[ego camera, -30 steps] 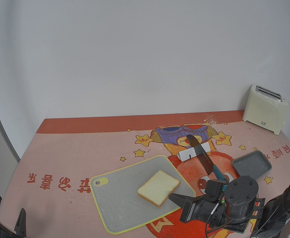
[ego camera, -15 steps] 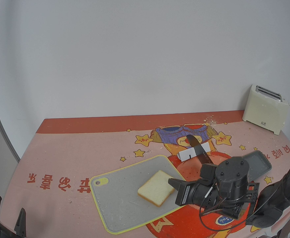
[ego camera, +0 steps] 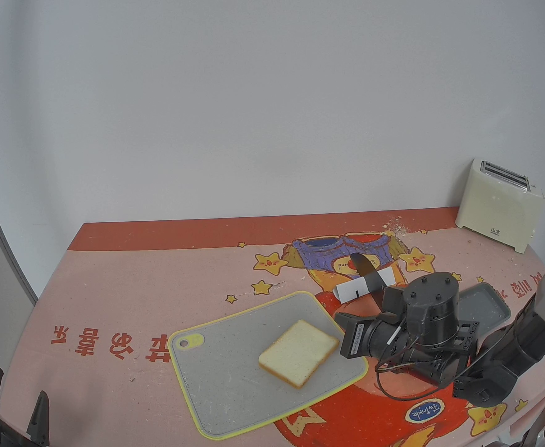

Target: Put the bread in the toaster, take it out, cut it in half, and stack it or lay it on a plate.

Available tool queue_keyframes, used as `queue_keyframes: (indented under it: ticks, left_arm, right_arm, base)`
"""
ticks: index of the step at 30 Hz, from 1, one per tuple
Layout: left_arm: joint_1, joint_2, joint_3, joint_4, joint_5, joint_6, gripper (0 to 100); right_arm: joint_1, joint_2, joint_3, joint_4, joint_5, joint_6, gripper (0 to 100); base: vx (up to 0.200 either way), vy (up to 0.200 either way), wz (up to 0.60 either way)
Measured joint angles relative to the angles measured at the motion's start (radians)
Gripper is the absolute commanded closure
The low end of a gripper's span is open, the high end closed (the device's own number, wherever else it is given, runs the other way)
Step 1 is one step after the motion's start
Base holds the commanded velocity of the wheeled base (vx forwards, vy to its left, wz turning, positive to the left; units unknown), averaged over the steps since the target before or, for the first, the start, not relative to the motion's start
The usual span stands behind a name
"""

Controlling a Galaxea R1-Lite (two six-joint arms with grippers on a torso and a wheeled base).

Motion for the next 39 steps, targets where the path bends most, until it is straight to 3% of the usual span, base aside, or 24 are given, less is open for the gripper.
queue_keyframes:
  ticks: [8,25,32,39]
  left_arm:
    - [0.000,0.000,0.000,0.000,0.000,0.000,0]
    - [0.000,0.000,0.000,-0.001,0.000,0.000,0]
    - [0.000,0.000,0.000,-0.001,0.000,0.000,0]
    - [0.000,0.000,0.000,-0.001,0.000,0.000,0]
  right_arm:
    - [0.013,0.039,-0.035,0.077,-0.015,0.000,100]
    - [0.116,0.035,-0.049,0.081,-0.018,0.042,100]
    - [0.112,0.013,-0.056,0.096,-0.020,0.043,100]
    - [0.140,-0.067,0.008,0.137,-0.020,0.057,100]
  base:
    - [0.000,0.000,0.00]
    - [0.000,0.000,0.00]
    - [0.000,0.000,0.00]
    - [0.000,0.000,0.00]
